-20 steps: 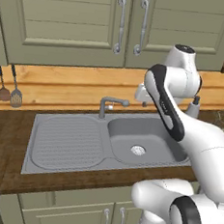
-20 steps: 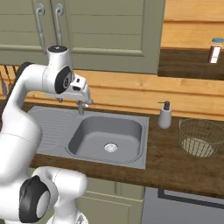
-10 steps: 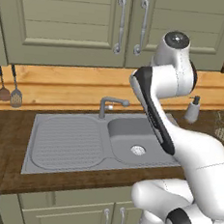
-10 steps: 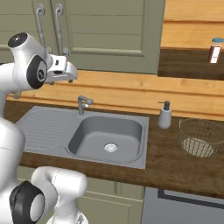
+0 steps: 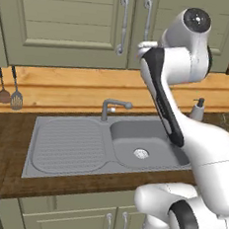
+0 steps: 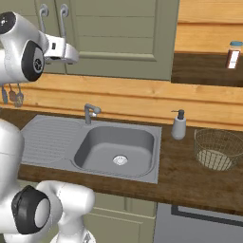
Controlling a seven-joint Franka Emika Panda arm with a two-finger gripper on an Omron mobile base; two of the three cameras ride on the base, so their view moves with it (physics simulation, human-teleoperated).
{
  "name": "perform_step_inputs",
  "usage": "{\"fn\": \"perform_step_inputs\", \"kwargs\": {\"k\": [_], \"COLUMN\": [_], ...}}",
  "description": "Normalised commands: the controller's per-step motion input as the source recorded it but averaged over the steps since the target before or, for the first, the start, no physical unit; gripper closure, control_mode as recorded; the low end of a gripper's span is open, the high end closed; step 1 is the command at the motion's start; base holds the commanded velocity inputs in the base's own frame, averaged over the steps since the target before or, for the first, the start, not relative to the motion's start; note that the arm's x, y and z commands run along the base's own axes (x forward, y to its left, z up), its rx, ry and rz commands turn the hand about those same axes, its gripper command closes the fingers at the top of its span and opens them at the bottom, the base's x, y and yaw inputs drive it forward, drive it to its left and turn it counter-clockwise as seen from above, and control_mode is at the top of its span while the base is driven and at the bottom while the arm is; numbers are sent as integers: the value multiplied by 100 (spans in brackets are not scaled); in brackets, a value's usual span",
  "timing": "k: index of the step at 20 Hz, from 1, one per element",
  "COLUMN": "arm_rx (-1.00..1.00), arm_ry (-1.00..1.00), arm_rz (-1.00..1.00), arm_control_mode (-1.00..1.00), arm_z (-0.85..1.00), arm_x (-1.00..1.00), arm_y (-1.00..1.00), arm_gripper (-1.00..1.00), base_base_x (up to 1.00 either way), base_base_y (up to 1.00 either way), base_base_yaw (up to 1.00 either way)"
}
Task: Open the cabinet, pick up the bread from the cabinet and place it in the basket. Then move the basket to the dining counter.
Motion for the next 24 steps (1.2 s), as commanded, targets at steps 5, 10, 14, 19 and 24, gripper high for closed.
{"fn": "perform_step_inputs", "kwargs": {"k": [5, 10, 14, 19, 24], "arm_rx": [0, 0, 0, 0, 0], "arm_ry": [0, 0, 0, -1, -6], "arm_rz": [2, 0, 0, 0, 0], "arm_control_mode": [-100, -100, -100, -100, -100], "arm_z": [78, 6, -3, -18, -5], "arm_x": [31, 81, 88, 76, 49], "arm_y": [33, 18, 4, -33, -2], "arm_gripper": [-100, -100, -100, -100, -100], "base_base_x": [0, 0, 0, 0, 0], "base_base_y": [0, 0, 0, 0, 0], "base_base_yaw": [0, 0, 0, 0, 0]}}
